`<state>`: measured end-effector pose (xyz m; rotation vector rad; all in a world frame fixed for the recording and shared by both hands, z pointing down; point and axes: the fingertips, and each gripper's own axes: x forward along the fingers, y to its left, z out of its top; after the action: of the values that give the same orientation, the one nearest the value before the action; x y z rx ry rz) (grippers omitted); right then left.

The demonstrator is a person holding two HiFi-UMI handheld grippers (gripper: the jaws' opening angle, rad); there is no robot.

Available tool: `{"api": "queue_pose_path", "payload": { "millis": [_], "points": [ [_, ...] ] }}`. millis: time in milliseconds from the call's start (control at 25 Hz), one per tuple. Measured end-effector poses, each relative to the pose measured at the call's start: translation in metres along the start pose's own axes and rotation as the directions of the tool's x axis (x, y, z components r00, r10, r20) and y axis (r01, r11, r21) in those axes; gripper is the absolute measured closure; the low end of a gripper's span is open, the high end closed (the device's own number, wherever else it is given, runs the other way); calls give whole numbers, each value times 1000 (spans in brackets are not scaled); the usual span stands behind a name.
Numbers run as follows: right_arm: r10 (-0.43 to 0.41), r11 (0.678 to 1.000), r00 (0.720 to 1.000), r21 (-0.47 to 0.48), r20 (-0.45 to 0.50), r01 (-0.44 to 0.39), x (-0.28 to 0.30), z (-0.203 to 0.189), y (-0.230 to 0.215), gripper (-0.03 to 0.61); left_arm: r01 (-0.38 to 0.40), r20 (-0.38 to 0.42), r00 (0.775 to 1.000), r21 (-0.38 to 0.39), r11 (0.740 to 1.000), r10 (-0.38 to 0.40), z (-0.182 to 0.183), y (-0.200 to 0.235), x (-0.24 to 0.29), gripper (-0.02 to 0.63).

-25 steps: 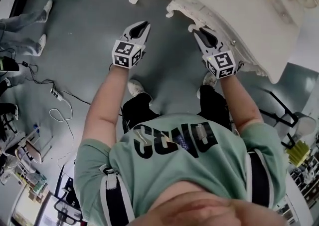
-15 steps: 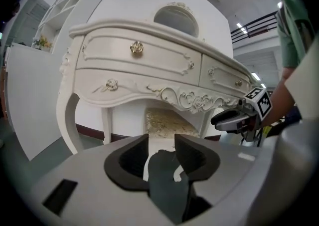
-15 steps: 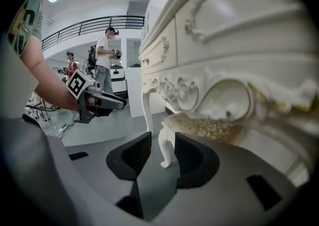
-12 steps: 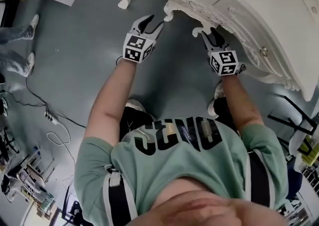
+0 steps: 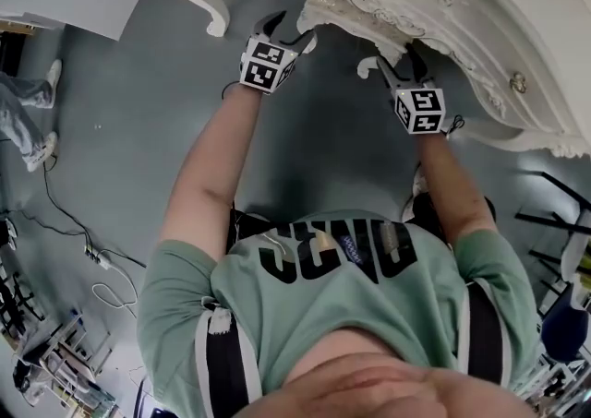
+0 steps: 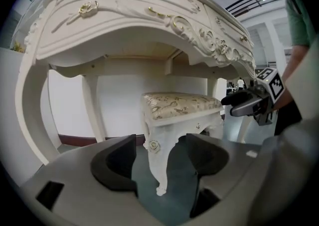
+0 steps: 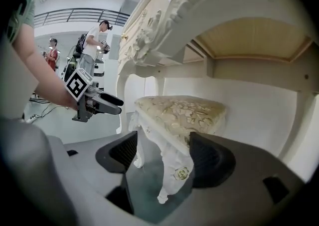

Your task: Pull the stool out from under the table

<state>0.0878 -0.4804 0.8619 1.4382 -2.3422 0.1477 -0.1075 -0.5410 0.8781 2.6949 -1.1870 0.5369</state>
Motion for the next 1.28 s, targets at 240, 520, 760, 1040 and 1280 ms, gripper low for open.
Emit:
{"api": "queue_pose_path", "payload": {
  "millis": [240,520,760,1040,1280],
  "points": [
    [-86,994,996,70,-26,87,-2,-9,-7,214,26,-32,999,46,999,-25,-15,2,23,279],
    [-101,994,989,21,-104,104,25,-34,-24,192,32,-74,997,83,996,-26,-17,4,44,272],
    [-77,997,989,0,-129,78,40,-39,-28,190,41,-92,995,107,993,-31,-17,2,62,272],
    [-73,997,987,27,-146,78,54,-40,-33,206,75,-145,988,158,985,-52,-25,-8,89,272],
    [-84,994,987,59,-138,93,52,-39,-36,265,80,-164,985,181,980,-51,-27,-4,89,285]
  ]
}}
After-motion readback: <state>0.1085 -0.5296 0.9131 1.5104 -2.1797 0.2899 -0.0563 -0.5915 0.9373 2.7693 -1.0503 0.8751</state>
